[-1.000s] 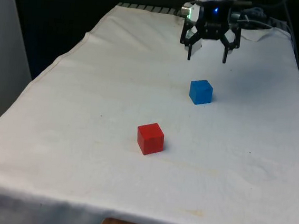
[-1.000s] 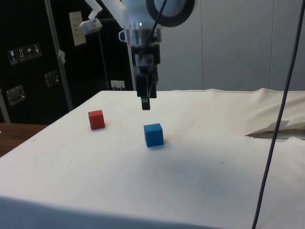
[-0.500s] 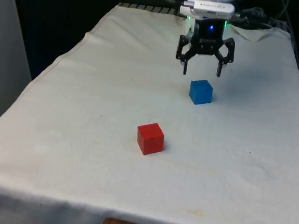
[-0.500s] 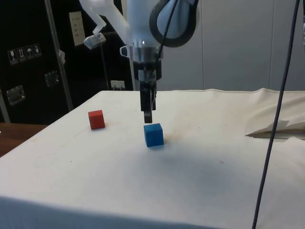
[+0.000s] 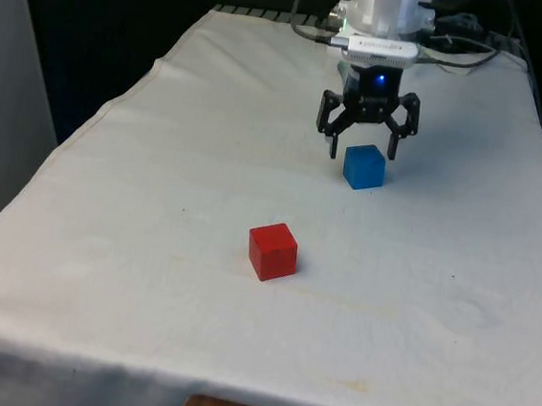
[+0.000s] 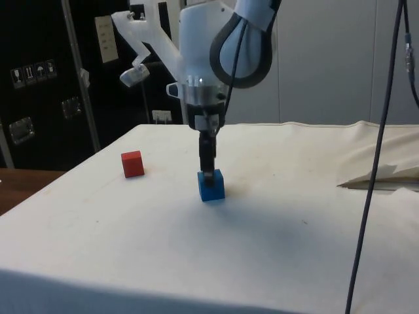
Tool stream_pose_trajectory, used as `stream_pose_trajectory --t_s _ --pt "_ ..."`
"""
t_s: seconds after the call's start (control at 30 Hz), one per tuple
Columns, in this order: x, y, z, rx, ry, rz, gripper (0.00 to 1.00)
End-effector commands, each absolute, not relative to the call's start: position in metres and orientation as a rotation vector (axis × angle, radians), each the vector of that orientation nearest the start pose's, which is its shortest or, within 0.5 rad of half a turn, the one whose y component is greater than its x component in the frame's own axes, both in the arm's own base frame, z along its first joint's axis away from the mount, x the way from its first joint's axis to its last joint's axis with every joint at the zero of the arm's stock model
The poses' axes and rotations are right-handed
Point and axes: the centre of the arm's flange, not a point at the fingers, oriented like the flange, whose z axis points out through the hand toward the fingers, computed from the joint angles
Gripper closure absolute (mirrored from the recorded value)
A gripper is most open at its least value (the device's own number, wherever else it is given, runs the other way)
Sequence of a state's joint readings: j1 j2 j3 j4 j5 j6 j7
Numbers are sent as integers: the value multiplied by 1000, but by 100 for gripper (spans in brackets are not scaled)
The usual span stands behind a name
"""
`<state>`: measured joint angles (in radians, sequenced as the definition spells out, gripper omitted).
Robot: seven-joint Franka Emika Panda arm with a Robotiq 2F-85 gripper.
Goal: Stack the two cubes.
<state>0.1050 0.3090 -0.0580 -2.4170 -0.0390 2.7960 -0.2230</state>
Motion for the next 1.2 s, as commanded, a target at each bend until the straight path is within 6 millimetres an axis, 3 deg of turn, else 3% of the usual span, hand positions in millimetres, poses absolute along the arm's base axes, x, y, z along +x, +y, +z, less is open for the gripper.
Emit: stream_pose_trajectory --t_s 0.0,0.23,0.4,0.43,0.47,0.53,0.83,1.17 --pt "499 25 187 -3127 -505 -122 0" --pt "497 23 171 -3120 -561 -109 3" --pt "497 22 166 -3117 -584 -107 55" --pt "496 20 166 -3128 -582 -95 77" --pt "497 21 166 -3117 -587 -107 77" --pt "497 21 165 -3117 -590 -106 97" --pt "496 21 163 -3115 -598 -104 100" --pt "505 20 198 -3123 -594 -119 100"
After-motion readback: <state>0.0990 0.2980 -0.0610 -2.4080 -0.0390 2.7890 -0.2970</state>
